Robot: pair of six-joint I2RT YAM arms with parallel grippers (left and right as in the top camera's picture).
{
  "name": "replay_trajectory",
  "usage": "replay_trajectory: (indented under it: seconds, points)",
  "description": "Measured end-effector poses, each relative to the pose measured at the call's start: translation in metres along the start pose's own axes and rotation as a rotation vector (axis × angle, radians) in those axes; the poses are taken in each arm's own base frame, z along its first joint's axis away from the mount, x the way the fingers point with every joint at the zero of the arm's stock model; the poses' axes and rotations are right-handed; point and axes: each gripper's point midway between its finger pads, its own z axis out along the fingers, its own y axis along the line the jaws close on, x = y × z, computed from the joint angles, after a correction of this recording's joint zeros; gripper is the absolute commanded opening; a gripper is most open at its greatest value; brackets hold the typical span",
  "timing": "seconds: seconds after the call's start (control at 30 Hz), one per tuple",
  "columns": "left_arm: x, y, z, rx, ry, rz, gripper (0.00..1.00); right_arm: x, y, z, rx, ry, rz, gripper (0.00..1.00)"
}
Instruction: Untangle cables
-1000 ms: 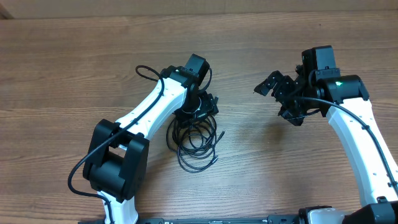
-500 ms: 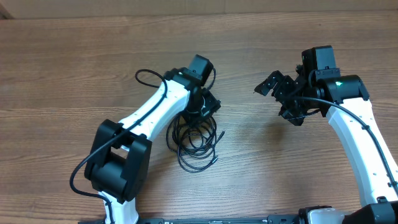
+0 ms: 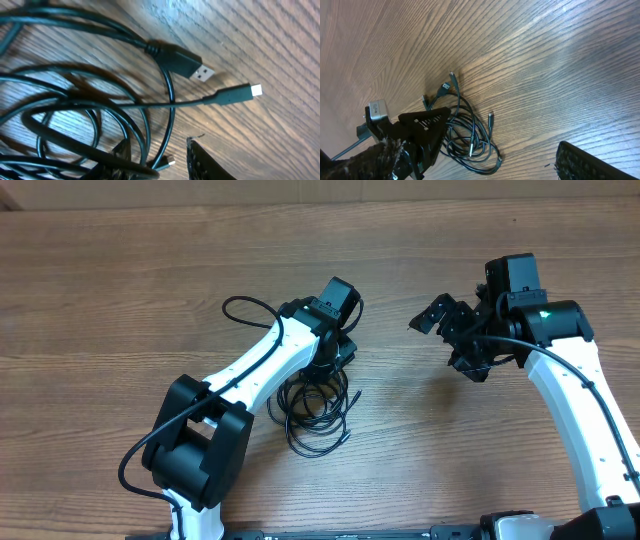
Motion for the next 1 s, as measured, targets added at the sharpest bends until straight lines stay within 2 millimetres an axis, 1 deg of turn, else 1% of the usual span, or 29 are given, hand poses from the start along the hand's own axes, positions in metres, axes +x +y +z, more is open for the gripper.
replay_trajectory:
  seconds: [0.07,0.13,0.23,0.3,0.43,0.53,0.6,0.67,0.73,0.8,0.83,0.9,0.93,1.0]
  points:
    - [-0.003,0.001,0.000,-0.005,-0.017,0.000,0.30,0.000,0.000,0.000,0.000,0.000,0.000,1.00]
    - [-0.005,0.001,0.000,-0.009,-0.033,-0.002,0.28,0.000,0.000,0.000,0.000,0.000,0.000,1.00]
    - [-0.009,0.001,0.000,-0.008,-0.056,0.002,0.18,0.000,0.000,0.000,0.000,0.000,0.000,1.00]
    - [-0.012,-0.002,0.000,0.001,-0.068,0.015,0.04,0.000,0.000,0.000,0.000,0.000,0.000,1.00]
    - [-0.013,-0.005,-0.001,0.014,-0.073,0.063,0.04,0.000,0.000,0.000,0.000,0.000,0.000,1.00]
    - [-0.010,-0.009,-0.001,0.029,-0.050,0.121,0.04,0.000,0.000,0.000,0.000,0.000,0.000,1.00]
    - [-0.006,-0.018,-0.007,0.058,-0.028,0.175,0.04,0.000,0.000,0.000,-0.001,0.000,0.000,1.00]
    - [-0.005,-0.033,-0.020,0.112,-0.010,0.240,0.04,0.000,0.000,0.000,0.000,0.000,0.000,1.00]
    - [-0.003,-0.060,-0.048,0.209,-0.011,0.327,0.04,0.000,0.000,0.000,0.000,0.001,0.000,1.00]
    - [-0.003,-0.089,-0.090,0.331,-0.042,0.408,0.04,0.000,0.000,0.000,0.000,0.000,0.000,1.00]
    - [-0.003,-0.101,-0.115,0.390,-0.067,0.441,0.04,0.000,0.000,0.000,0.000,0.000,0.000,1.00]
    - [-0.002,-0.121,-0.171,0.513,-0.133,0.502,0.04,0.000,0.000,0.000,0.000,0.000,0.000,1.00]
    - [-0.001,-0.128,-0.203,0.577,-0.174,0.528,0.04,0.000,0.000,0.000,0.000,0.000,0.000,1.00]
    - [0.002,-0.133,-0.256,0.681,-0.245,0.566,0.04,0.000,0.000,0.000,0.000,0.000,0.000,1.00]
